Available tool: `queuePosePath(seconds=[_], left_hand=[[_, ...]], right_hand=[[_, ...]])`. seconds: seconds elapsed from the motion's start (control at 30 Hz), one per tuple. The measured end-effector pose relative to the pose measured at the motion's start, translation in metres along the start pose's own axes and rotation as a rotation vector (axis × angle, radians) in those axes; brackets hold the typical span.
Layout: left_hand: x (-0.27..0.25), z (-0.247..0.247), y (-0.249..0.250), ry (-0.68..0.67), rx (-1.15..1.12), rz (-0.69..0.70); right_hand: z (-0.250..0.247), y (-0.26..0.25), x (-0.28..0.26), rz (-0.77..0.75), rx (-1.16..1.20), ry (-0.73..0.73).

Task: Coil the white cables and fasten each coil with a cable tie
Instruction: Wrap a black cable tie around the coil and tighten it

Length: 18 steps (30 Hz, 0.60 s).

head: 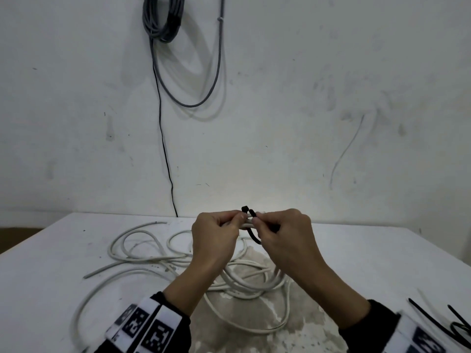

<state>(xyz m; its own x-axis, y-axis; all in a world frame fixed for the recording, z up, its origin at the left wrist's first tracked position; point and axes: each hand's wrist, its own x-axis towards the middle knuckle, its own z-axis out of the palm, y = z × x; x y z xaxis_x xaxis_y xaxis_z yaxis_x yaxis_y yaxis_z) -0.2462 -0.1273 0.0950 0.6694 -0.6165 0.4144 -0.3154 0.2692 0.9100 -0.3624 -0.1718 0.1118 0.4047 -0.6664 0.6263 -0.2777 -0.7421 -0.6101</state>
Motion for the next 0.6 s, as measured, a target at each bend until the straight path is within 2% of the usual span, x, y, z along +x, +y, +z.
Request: queuePosePath(seconds=[0.6], left_hand=[[-0.0054, 0.0030, 0.0025, -0.022, 0.036, 0.122]], right_hand=[[-0.0001, 0.0007, -0.0004, -0.033, -0.062, -0.001]])
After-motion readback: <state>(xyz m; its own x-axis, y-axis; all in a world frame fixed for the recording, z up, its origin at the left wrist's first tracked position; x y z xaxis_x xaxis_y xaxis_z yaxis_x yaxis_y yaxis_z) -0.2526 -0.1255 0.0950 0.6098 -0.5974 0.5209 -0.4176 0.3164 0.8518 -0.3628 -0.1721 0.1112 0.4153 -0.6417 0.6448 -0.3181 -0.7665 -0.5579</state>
